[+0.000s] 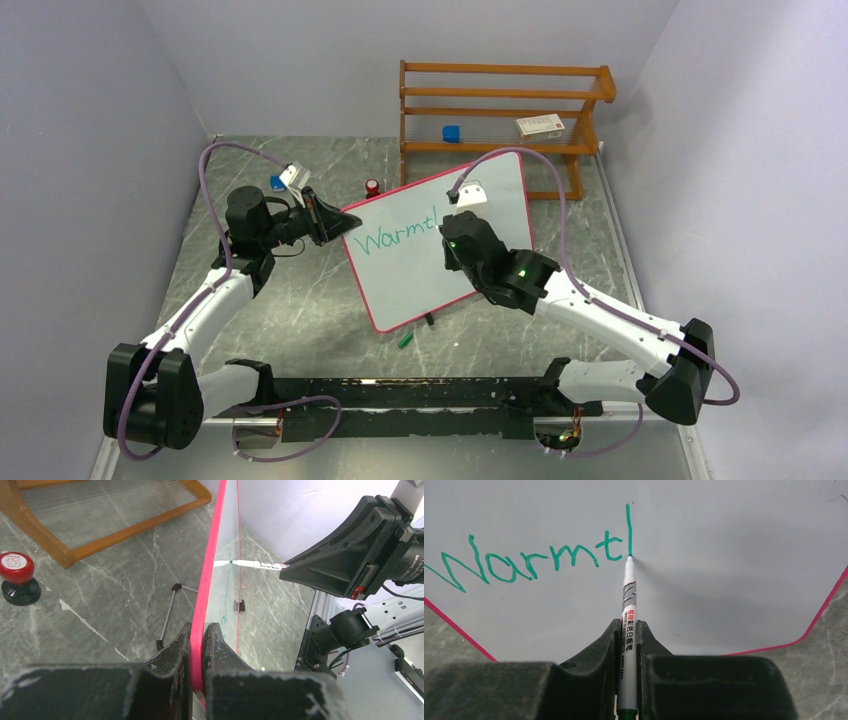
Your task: Write a sentence on the whiteboard
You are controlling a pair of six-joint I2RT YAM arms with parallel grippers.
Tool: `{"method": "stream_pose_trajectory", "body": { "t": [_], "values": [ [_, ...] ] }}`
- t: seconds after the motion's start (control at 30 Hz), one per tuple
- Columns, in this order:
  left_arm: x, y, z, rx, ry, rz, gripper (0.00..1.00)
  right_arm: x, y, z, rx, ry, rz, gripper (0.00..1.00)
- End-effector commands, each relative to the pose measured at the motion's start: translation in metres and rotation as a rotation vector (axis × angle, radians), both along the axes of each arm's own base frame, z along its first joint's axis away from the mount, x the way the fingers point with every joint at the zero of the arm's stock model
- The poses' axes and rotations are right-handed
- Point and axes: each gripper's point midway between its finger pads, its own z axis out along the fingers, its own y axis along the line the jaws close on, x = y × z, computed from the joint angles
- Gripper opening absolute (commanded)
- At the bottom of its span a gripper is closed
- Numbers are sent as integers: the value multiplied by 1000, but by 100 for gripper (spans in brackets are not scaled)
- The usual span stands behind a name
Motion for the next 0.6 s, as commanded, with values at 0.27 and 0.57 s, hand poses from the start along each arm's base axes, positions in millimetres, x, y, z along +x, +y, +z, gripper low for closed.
{"method": "stream_pose_trajectory", "body": {
  "t": [0.27, 0.57],
  "values": [
    [4, 10, -58, 171, 37, 40, 5, 11, -4, 19, 35, -76, -44, 0],
    [4, 10, -58, 171, 38, 38, 5, 16, -6, 21, 33, -98, -69, 0]
  ]
}}
